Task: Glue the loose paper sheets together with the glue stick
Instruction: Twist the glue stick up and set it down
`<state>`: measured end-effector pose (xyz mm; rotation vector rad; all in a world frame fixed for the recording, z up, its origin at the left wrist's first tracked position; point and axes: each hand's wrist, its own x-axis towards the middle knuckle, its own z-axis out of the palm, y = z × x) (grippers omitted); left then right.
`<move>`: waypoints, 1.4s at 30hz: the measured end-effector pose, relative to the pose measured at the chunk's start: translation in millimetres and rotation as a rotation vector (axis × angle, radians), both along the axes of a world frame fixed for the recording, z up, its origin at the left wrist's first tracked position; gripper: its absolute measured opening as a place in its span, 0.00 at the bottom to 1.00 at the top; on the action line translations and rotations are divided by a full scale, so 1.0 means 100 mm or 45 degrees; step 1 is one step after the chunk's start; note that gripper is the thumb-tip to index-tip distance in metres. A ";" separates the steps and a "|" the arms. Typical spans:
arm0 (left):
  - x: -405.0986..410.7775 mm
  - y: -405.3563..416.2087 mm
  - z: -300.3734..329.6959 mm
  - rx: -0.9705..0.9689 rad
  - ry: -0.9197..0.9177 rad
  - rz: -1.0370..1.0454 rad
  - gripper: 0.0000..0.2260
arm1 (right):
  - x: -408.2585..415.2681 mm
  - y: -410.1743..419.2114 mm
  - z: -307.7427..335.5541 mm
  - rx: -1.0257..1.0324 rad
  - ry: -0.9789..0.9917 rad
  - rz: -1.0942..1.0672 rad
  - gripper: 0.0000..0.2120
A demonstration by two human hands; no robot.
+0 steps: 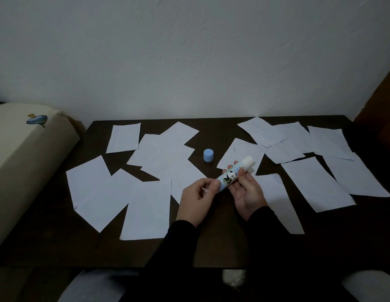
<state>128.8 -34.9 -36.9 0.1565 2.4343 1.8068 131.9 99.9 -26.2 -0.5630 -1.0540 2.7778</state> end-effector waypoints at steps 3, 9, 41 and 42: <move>0.00 0.00 0.00 -0.050 -0.046 -0.043 0.10 | 0.00 0.00 0.00 0.010 -0.016 -0.005 0.11; 0.01 -0.01 0.02 -0.080 0.011 -0.018 0.06 | 0.01 -0.01 0.02 0.033 0.032 0.010 0.08; -0.01 0.01 -0.01 -0.231 0.166 -0.087 0.14 | 0.09 -0.12 0.04 0.432 0.088 0.052 0.07; -0.01 0.01 -0.01 -0.243 0.182 -0.064 0.13 | 0.09 -0.14 0.03 0.456 0.101 0.043 0.07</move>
